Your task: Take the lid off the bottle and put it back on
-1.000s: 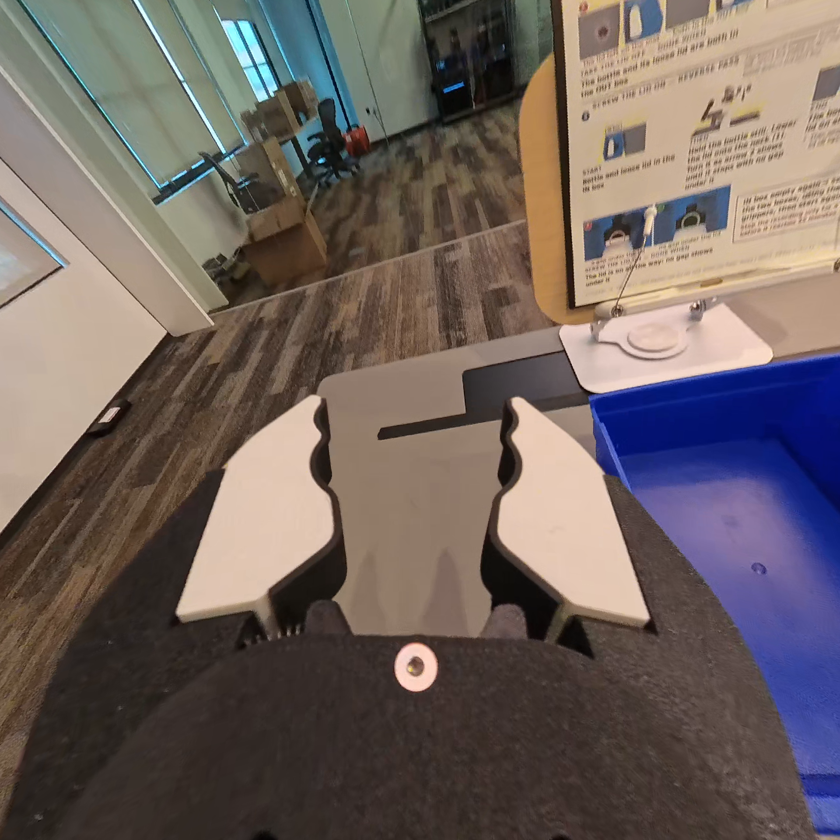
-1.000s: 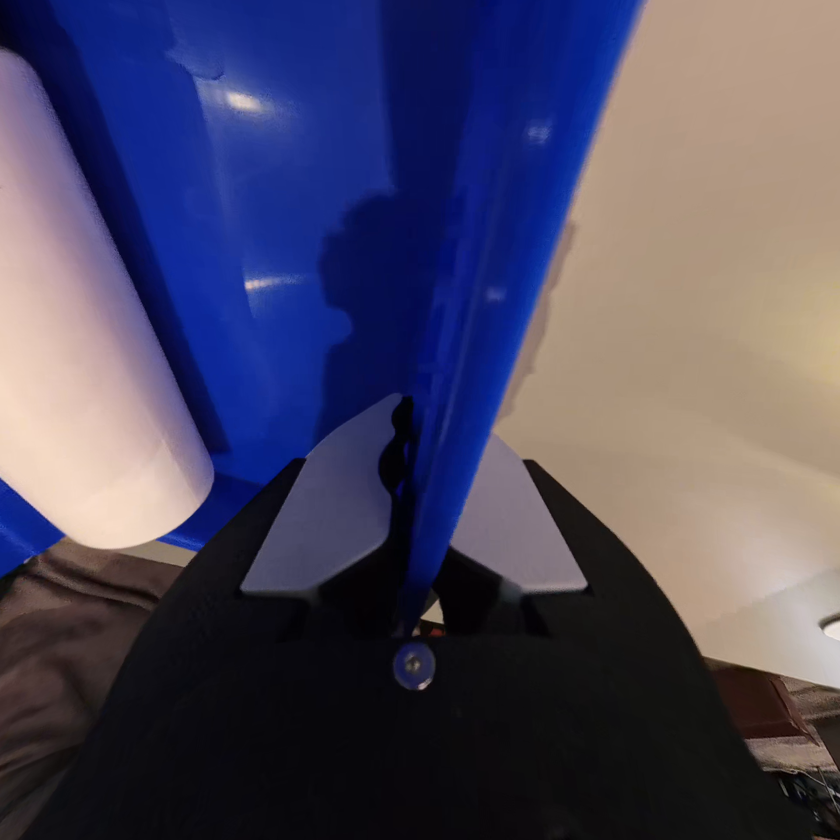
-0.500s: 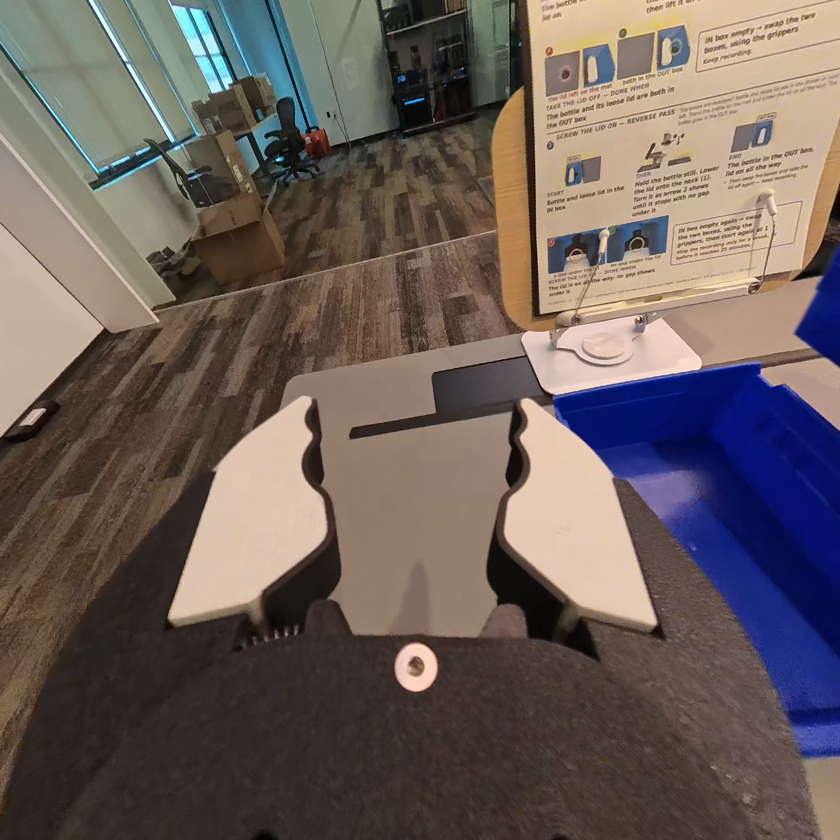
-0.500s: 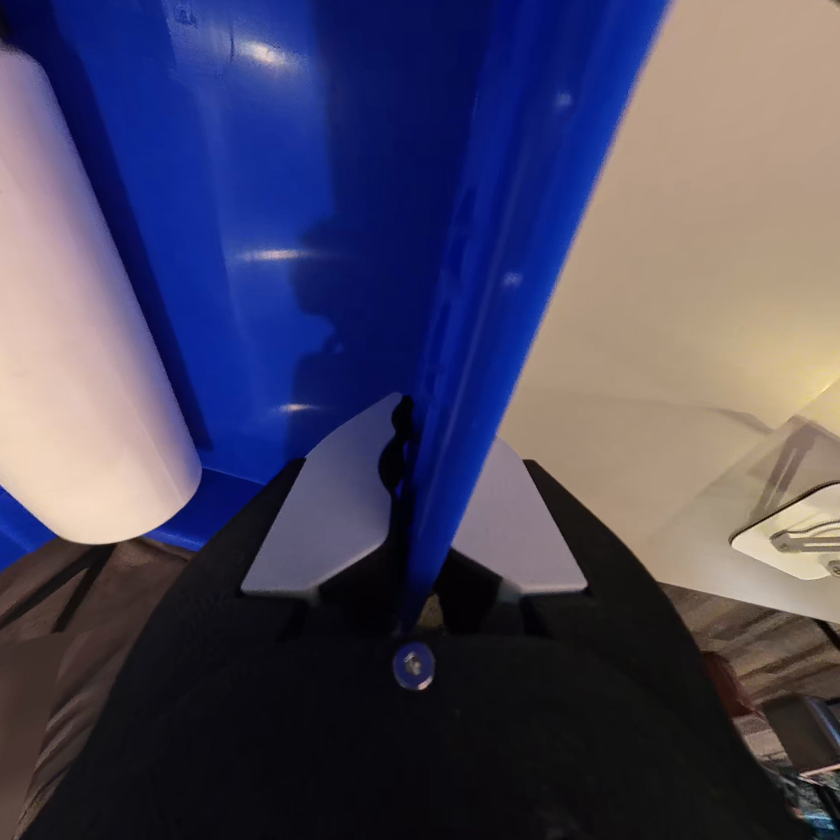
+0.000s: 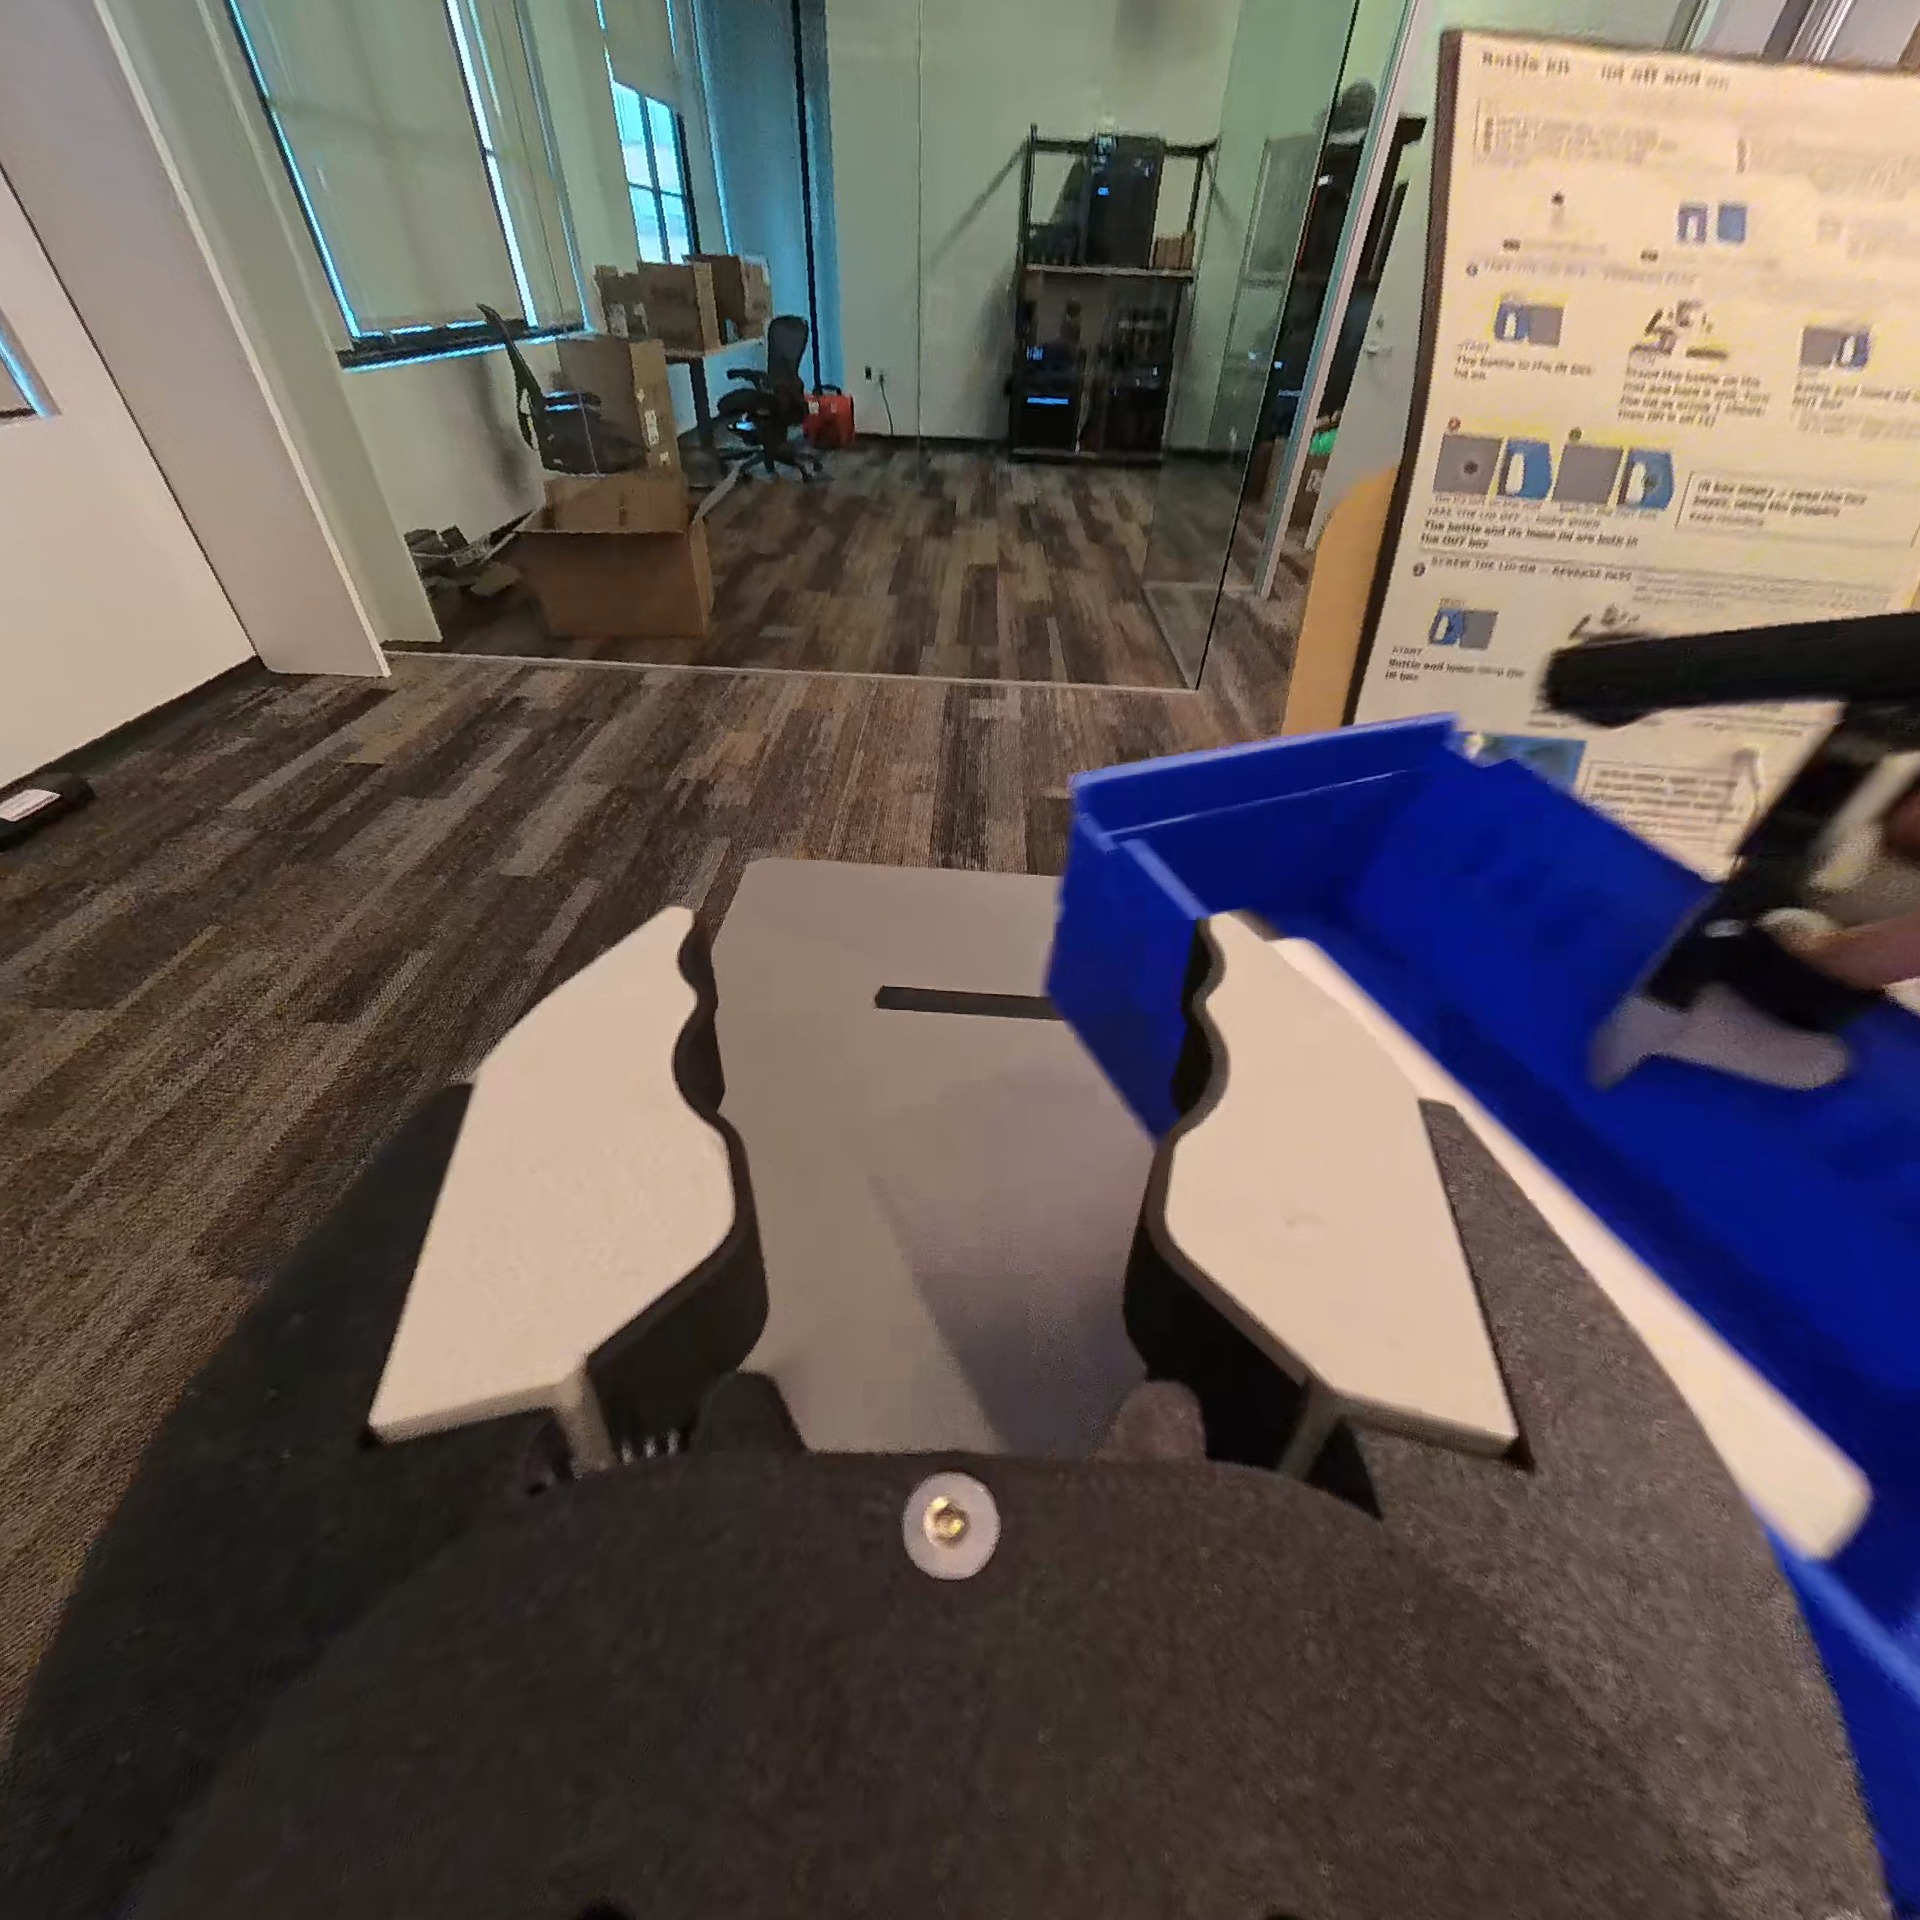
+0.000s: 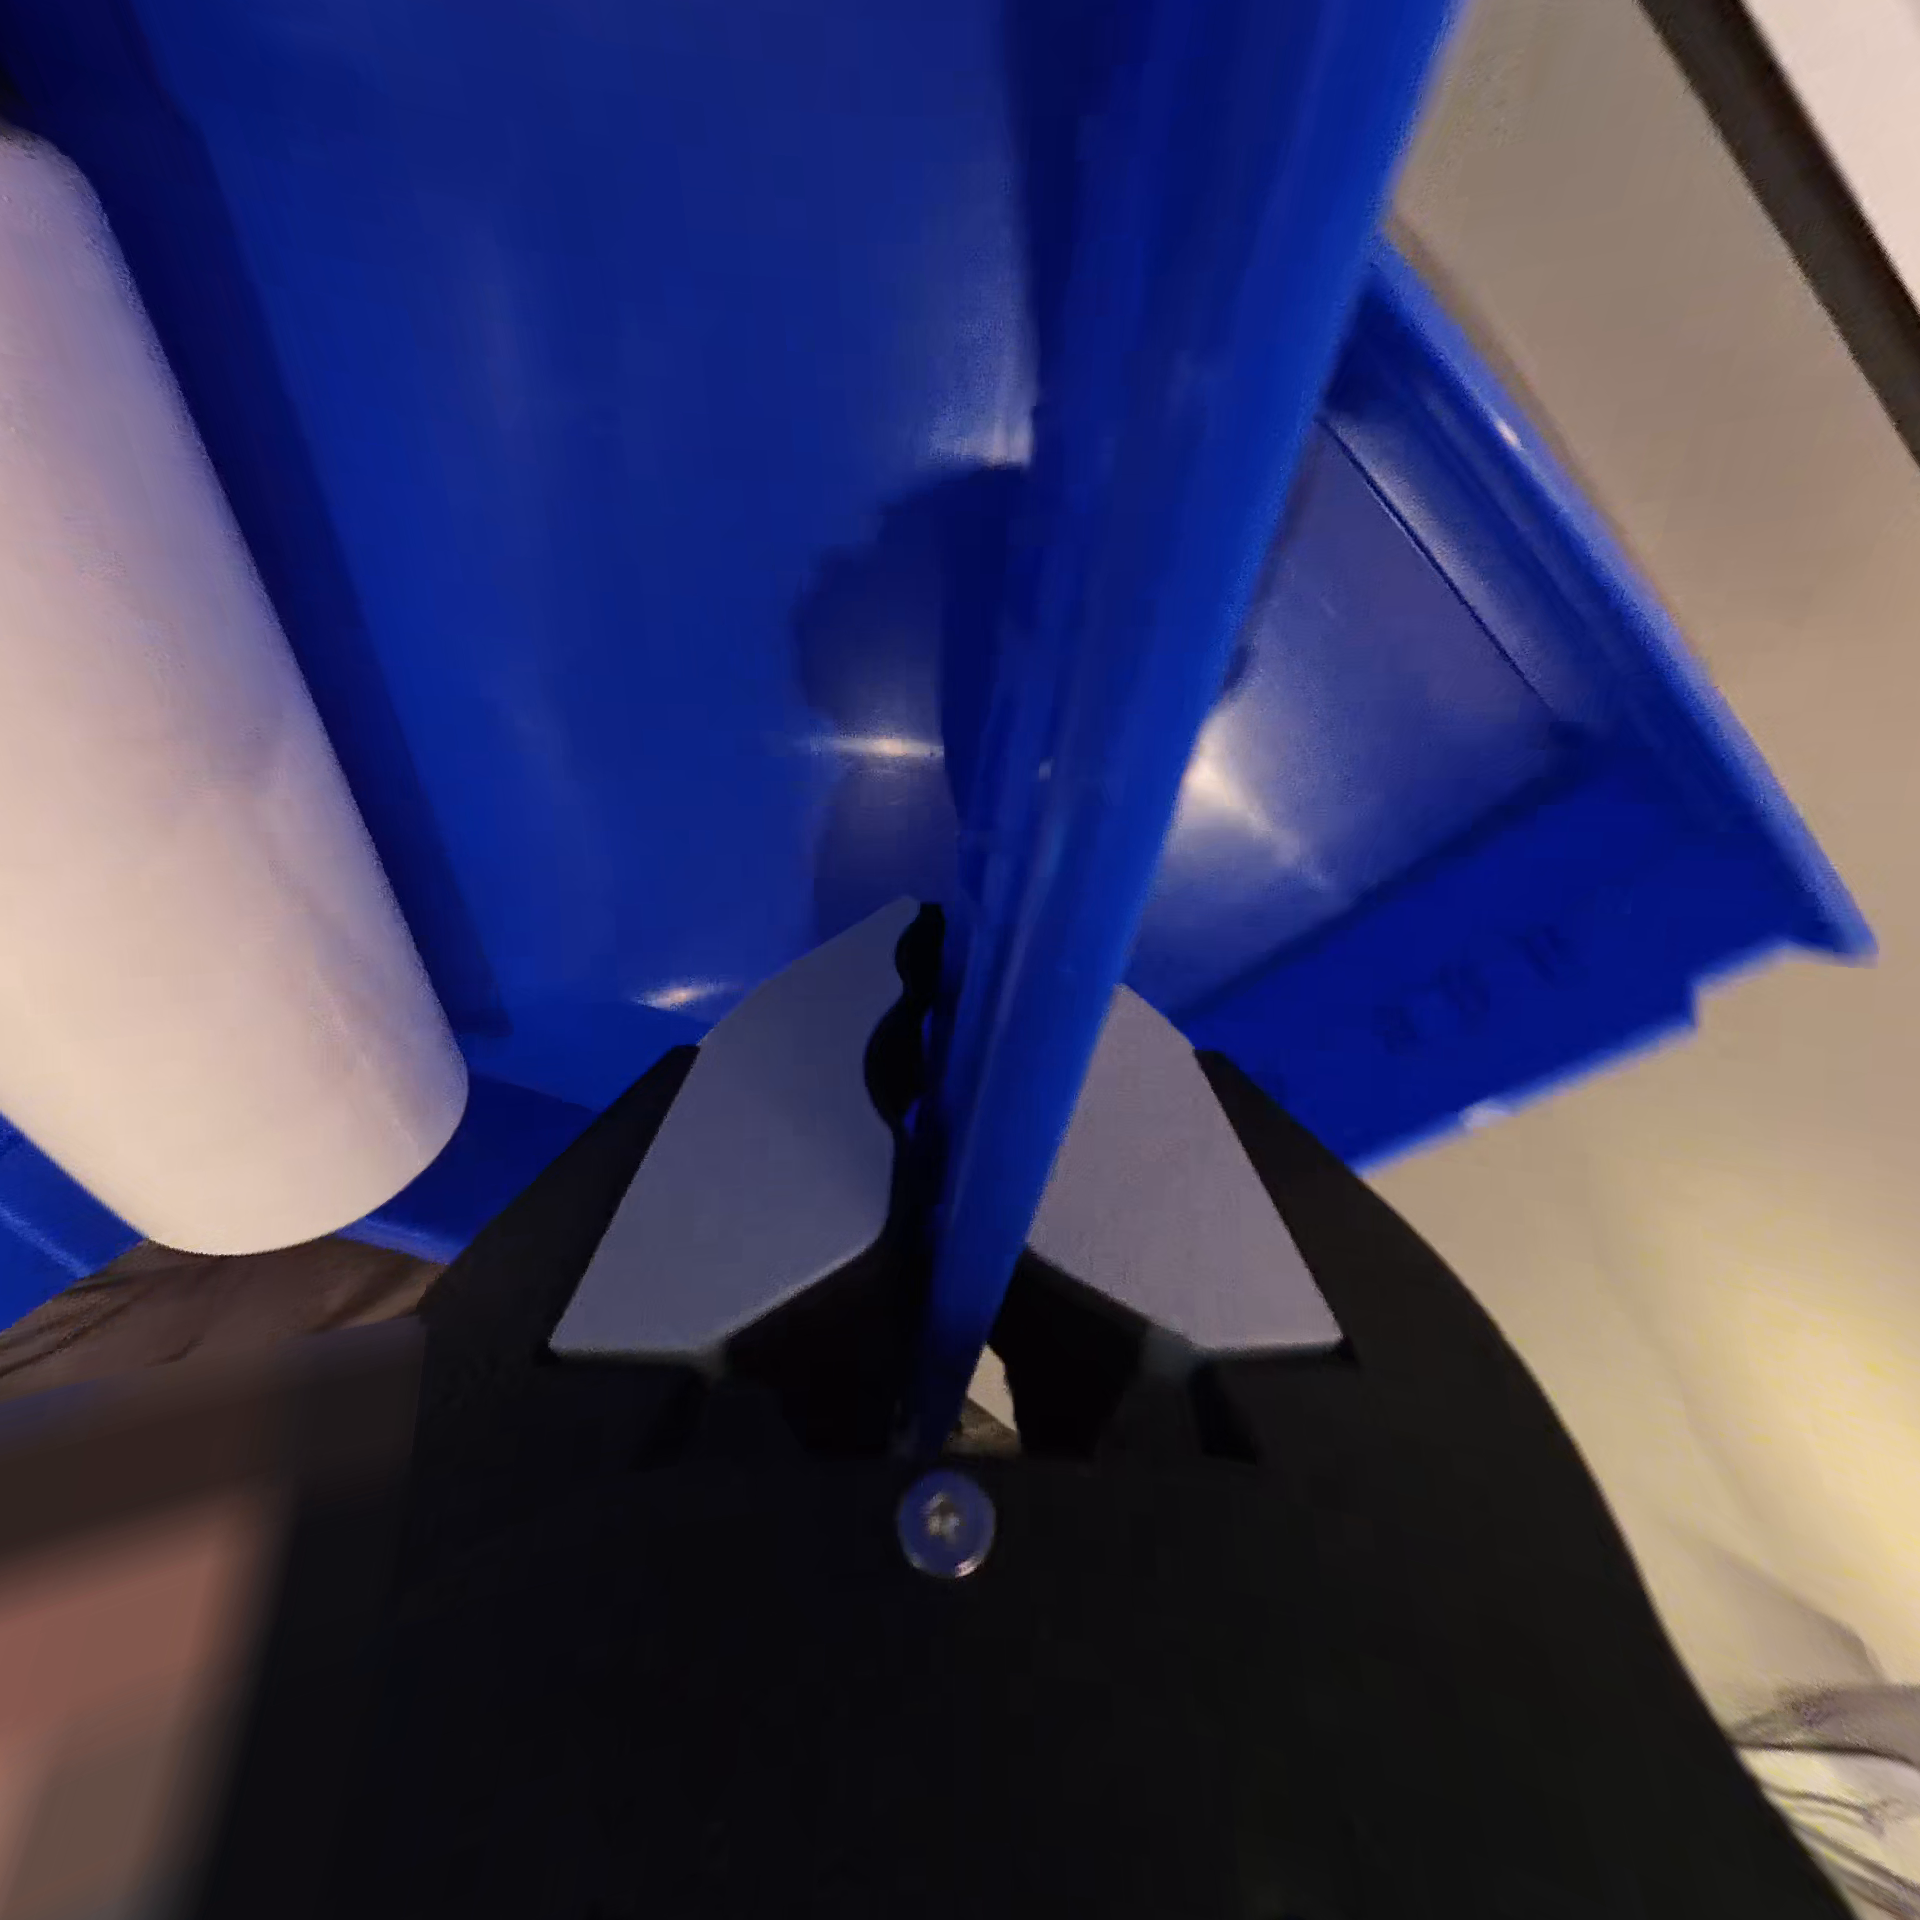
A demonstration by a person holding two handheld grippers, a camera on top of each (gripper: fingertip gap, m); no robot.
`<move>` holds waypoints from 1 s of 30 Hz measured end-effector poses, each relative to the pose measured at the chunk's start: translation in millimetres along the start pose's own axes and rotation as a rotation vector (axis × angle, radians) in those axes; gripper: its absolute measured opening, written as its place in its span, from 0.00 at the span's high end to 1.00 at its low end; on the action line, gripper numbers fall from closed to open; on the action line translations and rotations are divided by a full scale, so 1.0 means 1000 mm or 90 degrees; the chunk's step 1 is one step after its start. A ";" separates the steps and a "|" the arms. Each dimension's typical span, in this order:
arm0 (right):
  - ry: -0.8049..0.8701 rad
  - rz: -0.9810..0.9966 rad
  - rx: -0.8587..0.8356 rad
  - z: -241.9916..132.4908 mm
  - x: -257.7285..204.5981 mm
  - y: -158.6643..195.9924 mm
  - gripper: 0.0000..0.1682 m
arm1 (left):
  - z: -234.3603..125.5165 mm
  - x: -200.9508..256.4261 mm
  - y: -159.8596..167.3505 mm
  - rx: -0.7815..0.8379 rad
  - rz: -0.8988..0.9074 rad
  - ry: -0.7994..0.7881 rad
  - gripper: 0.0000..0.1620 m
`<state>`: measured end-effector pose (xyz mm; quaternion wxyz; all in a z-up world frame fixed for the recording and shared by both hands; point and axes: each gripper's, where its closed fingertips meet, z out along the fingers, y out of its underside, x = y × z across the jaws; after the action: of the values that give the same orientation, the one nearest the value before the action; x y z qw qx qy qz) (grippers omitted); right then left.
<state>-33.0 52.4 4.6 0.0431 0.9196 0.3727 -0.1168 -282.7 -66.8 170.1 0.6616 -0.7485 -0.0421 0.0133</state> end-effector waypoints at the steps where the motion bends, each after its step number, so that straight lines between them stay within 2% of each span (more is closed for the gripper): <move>1: -0.003 -0.010 -0.004 0.007 -0.012 -0.013 0.96 | -0.003 -0.001 -0.002 0.006 -0.001 0.000 0.47; 7: 0.010 -0.060 -0.021 0.051 -0.067 -0.074 0.96 | -0.023 0.005 -0.016 0.057 0.005 0.006 0.48; 11: -0.020 -0.068 -0.041 0.085 -0.089 -0.095 0.96 | -0.020 0.026 -0.022 0.077 0.026 0.040 0.48; 16: -0.015 -0.055 -0.044 0.129 -0.088 -0.108 0.96 | -0.005 0.034 -0.014 0.044 0.023 0.068 0.47; 21: -0.025 -0.035 -0.072 0.172 -0.084 -0.103 0.95 | 0.004 0.033 -0.006 0.016 0.018 0.076 0.47; 25: 0.001 -0.100 -0.027 0.156 -0.092 -0.110 0.86 | 0.010 0.037 -0.001 -0.001 0.030 0.077 0.46; 28: 0.050 -0.175 0.141 0.098 -0.093 -0.125 0.82 | 0.010 0.040 0.000 -0.005 0.038 0.080 0.46; 30: 0.130 -0.198 0.275 0.050 -0.077 -0.121 0.80 | 0.008 0.042 0.000 -0.003 0.038 0.085 0.46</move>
<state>-180.1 78.9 -23.6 -0.2097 0.8461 0.4785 -0.1057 -241.2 -55.0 171.0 0.6603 -0.7504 0.0246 -0.0167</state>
